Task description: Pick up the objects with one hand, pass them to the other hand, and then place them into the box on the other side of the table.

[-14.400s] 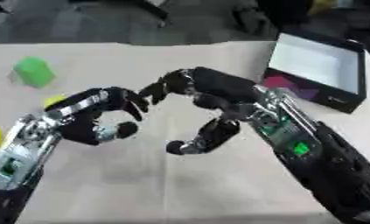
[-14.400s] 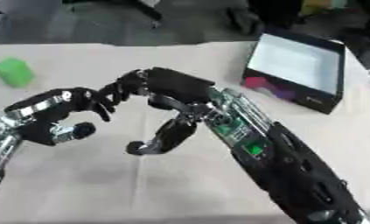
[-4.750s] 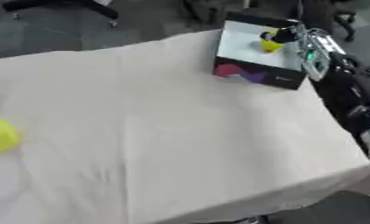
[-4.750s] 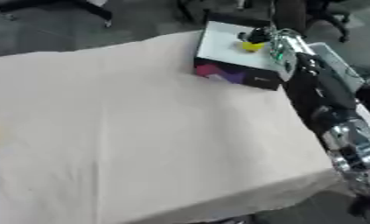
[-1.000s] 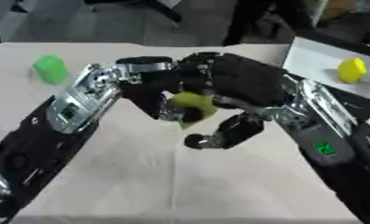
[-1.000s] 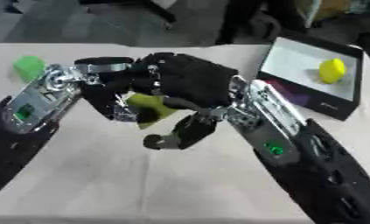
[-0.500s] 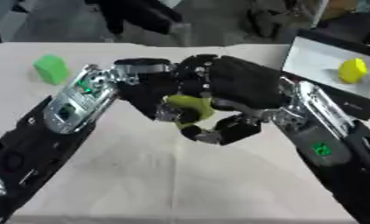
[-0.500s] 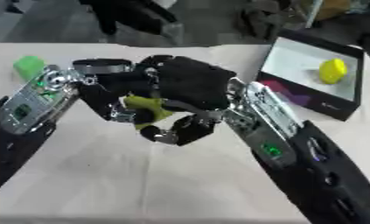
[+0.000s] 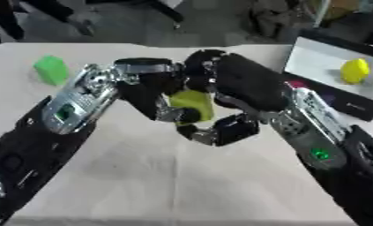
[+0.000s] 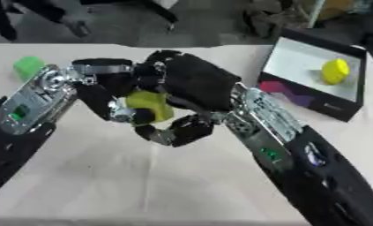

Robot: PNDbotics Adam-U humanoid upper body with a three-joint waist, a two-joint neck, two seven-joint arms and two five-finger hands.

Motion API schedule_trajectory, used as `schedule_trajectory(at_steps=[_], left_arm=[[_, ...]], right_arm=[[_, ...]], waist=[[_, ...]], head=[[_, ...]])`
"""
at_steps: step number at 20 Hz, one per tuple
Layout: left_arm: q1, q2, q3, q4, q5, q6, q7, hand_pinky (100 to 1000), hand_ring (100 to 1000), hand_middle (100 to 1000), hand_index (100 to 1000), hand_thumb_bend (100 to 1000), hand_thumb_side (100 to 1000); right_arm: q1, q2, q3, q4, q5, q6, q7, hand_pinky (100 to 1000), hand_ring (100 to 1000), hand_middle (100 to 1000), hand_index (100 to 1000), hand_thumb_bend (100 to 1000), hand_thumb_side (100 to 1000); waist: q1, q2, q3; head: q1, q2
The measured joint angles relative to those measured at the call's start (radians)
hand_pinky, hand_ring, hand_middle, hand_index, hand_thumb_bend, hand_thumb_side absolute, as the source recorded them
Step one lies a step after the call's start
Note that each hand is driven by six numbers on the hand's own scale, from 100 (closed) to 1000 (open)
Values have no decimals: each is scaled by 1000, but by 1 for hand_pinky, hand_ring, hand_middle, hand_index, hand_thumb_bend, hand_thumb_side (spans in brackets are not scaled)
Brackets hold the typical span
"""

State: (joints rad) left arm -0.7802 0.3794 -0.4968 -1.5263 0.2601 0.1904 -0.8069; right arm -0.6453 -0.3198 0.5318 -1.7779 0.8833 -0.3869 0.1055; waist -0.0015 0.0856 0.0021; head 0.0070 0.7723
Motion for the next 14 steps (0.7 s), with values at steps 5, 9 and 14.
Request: schedule_trajectory(at_steps=[5, 9, 14], left_arm=[[10, 0, 11, -6, 4, -14, -18, 660, 463, 470, 656, 230, 398], [15, 0, 21, -6, 14, -29, -24, 664, 466, 474, 671, 288, 434], [22, -2, 32, -7, 18, -48, -31, 679, 493, 508, 717, 480, 581]], right_arm=[[3, 4, 5, 3, 12, -1, -38, 666, 509, 341, 599, 100, 378], [4, 7, 6, 3, 27, -1, -61, 664, 508, 343, 598, 100, 389], [6, 7, 6, 3, 41, -3, -86, 661, 504, 337, 593, 100, 403]], waist=[[-1, 0, 0], [-1, 0, 0], [-2, 0, 0]], head=[[-1, 0], [-8, 0], [-15, 0]])
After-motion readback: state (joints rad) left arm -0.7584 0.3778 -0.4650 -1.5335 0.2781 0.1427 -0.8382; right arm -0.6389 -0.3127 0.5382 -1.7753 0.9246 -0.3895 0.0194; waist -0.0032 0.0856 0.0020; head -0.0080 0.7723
